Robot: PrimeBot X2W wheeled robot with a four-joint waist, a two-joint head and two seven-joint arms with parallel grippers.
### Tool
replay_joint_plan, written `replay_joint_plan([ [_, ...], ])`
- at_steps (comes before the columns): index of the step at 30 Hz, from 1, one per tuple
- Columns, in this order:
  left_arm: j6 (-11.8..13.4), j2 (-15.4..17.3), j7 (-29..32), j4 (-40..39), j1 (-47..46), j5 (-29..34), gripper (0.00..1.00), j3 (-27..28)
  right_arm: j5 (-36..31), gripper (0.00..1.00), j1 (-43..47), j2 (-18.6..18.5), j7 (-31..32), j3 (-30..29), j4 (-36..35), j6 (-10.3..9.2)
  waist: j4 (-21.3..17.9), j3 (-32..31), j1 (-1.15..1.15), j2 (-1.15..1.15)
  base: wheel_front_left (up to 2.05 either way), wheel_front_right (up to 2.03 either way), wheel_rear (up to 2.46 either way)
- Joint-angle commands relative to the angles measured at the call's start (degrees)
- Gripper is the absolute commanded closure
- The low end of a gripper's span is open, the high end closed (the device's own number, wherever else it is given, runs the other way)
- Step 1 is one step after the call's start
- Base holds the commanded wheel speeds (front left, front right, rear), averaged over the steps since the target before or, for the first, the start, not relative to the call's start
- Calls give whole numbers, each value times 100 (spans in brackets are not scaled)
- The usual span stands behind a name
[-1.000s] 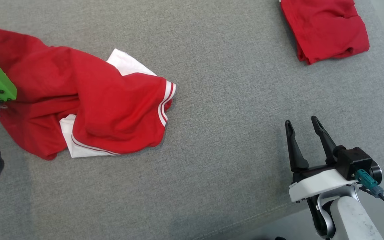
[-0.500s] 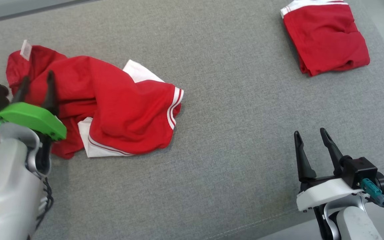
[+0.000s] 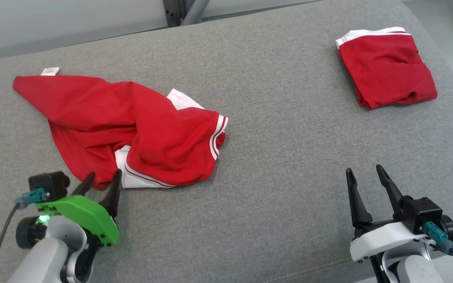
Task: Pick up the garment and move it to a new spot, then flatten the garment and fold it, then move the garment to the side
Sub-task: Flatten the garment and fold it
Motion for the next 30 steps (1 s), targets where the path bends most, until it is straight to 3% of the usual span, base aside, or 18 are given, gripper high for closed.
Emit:
replay_joint_plan([
  [1, 69, 60, 155, -280, 211, -76, 0, -55, -5, 0, 71, -9, -17, -29, -19, -11, -10, 47, 0, 4, 0, 0, 0],
  [10, 307, 79, 475, -587, 428, -112, 0, -176, 33, 0, -27, -8, -17, 14, -15, -11, -55, 152, 0, 4, 0, 0, 0],
  [23, 178, -183, 561, -221, 153, -168, 0, -347, 23, 0, -19, -8, -17, 41, 32, -11, -135, 168, 0, 4, 0, 0, 0],
  [24, 170, -207, 559, -182, 127, -170, 13, -360, 24, 0, -23, -8, -17, 45, 39, -11, -146, 162, 0, 4, 0, 0, 0],
  [25, 139, -251, 561, -148, 111, -203, 48, -363, 27, 0, -25, -8, -17, 47, 43, -11, -157, 154, 0, 4, 0, 0, 0],
  [26, 108, -295, 560, -121, 88, -236, 64, -361, 33, 0, -24, -9, -17, 50, 53, -11, -168, 140, 0, 4, 0, 0, 0],
  [27, 92, -325, 543, -100, 62, -264, 96, -350, 37, 0, -19, -8, -17, 54, 63, -11, -179, 122, 0, 4, 0, 0, 0],
  [30, 55, -349, 510, -56, -38, -293, 100, -332, 58, 0, 18, -7, -17, 101, 93, -11, -208, 70, 0, 4, 0, 0, 0],
])
